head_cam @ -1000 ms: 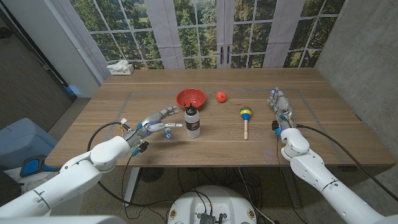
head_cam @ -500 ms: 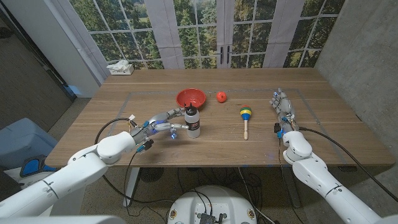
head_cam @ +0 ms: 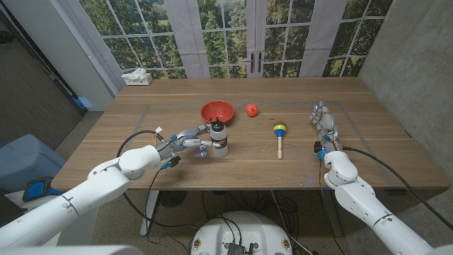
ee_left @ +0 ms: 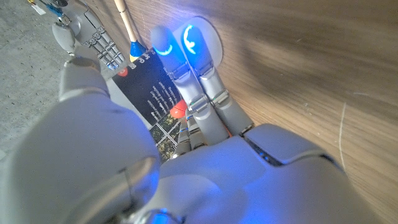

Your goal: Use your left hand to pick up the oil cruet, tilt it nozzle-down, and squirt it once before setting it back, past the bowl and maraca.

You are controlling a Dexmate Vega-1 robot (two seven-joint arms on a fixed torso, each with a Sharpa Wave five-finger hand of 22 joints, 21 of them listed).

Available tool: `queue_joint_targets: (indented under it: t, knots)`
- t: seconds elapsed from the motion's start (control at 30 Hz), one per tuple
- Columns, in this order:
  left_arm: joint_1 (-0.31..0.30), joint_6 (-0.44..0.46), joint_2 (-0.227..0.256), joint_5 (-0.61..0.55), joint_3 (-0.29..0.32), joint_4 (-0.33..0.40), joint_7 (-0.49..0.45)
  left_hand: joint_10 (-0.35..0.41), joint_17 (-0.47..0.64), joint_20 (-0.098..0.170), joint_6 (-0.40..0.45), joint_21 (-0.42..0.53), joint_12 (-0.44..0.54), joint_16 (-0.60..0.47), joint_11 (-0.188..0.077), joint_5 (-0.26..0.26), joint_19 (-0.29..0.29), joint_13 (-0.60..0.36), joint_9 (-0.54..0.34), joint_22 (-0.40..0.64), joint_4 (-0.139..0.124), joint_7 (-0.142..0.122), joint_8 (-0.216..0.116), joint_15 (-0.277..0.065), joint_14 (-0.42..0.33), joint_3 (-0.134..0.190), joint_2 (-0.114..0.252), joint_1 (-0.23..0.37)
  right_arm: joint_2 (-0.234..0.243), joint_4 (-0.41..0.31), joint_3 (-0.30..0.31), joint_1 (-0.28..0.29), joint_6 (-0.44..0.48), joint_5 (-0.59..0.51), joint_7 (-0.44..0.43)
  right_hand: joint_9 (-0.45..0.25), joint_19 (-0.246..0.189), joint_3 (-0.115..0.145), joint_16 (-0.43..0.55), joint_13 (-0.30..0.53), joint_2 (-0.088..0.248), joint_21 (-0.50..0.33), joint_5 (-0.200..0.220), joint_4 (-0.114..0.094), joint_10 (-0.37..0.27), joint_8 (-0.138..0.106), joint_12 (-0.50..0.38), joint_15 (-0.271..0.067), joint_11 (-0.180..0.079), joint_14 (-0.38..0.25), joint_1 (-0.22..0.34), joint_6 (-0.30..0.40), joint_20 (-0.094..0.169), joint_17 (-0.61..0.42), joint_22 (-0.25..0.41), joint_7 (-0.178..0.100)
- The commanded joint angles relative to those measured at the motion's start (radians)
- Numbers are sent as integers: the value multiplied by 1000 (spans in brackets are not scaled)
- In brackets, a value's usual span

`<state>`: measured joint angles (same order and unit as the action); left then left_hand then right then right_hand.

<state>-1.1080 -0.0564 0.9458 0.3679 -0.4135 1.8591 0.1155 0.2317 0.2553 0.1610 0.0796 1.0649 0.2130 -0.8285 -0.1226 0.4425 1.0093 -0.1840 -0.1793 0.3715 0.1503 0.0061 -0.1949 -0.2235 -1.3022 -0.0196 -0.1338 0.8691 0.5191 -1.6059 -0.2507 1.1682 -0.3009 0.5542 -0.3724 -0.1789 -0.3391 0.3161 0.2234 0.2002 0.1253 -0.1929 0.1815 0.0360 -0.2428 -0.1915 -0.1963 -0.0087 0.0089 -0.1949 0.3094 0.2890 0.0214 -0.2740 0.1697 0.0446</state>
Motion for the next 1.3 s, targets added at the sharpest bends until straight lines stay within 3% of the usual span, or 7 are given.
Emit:
queue_joint_targets:
  t: [0.03, 0.1, 0.27, 0.4, 0.5, 0.67, 1.3]
  knots:
    - [96, 3, -38, -8, -69, -54, 72, 21, 13, 52, 38, 6, 3, 12, -6, 27, -2, -4, -5, -6, -11, -87, -11, -1, 2, -12, 16, 33, -5, 13, 11, 6, -11, 6, 3, -4, -6, 0, 3, 1, -6, -4, -4, 6, -3, -1, -3, 7, 5, 1, -6, -1, -10, -2, 3, 2]
    - [109, 5, -43, -7, -79, -60, 85, 31, 18, 52, 63, 9, 3, 18, -14, 35, -2, -4, -6, -13, -18, -141, -14, -1, -2, -11, 35, 45, -4, 14, 12, 7, -11, 5, 2, -4, -6, 0, 3, 1, -6, -4, -4, 6, -3, -1, -3, 6, 5, 0, -7, -1, -10, -2, 3, 2]
    - [130, 11, -62, 12, -96, -78, 108, 100, 18, 53, 151, 30, 13, 40, -40, 33, -1, -5, -7, -26, -27, -180, -28, -3, -24, 32, 143, 117, -4, 19, 15, 5, -14, 8, 6, -4, -6, 0, 4, 1, -5, -4, -4, 7, -3, -1, -3, 6, 6, 0, -8, -1, -10, -2, 3, 3]
    - [128, 8, -75, 32, -96, -85, 100, 230, 37, 51, 292, 68, 35, 52, -36, -29, -14, -4, -11, -26, -21, -144, -53, -3, -43, 81, 230, 174, -3, 25, 15, 1, -12, 7, 8, -4, -6, -1, 4, 1, -5, -4, -4, 8, -4, -2, -3, 5, 6, 0, -9, 0, -10, -2, 3, 2]
    - [121, 13, -81, 37, -92, -81, 77, 354, 49, 50, 459, 102, 53, 61, -50, -94, -21, -4, -18, -31, -15, -86, -90, -2, -60, 126, 283, 196, -4, 27, 16, -2, -12, 8, 7, -4, -6, -1, 4, 1, -5, -4, -4, 8, -5, -2, -3, 6, 6, 0, -10, -1, -10, -2, 3, 1]
    - [114, 18, -85, 38, -89, -76, 51, 499, 64, 51, 573, 140, 72, 61, -51, -144, -37, -5, -24, -30, -10, -43, -106, -1, -75, 190, 315, 215, -4, 36, 14, -12, -12, 7, 13, -4, -5, -2, 4, 1, -4, -4, -4, 9, -2, -1, -2, 6, 5, 1, -11, -1, -10, -2, 3, 1]
    - [97, 17, -39, 51, -62, -20, 46, 523, 69, 49, 579, 159, 62, 62, -58, -163, -44, -5, -26, -30, -12, -47, -94, -1, -77, 223, 316, 216, -15, 55, 4, -28, -18, 3, 13, -4, -5, -2, 5, 1, -2, -3, -4, 14, -4, -1, -3, 6, 6, 1, -13, -1, -11, -1, 3, 2]
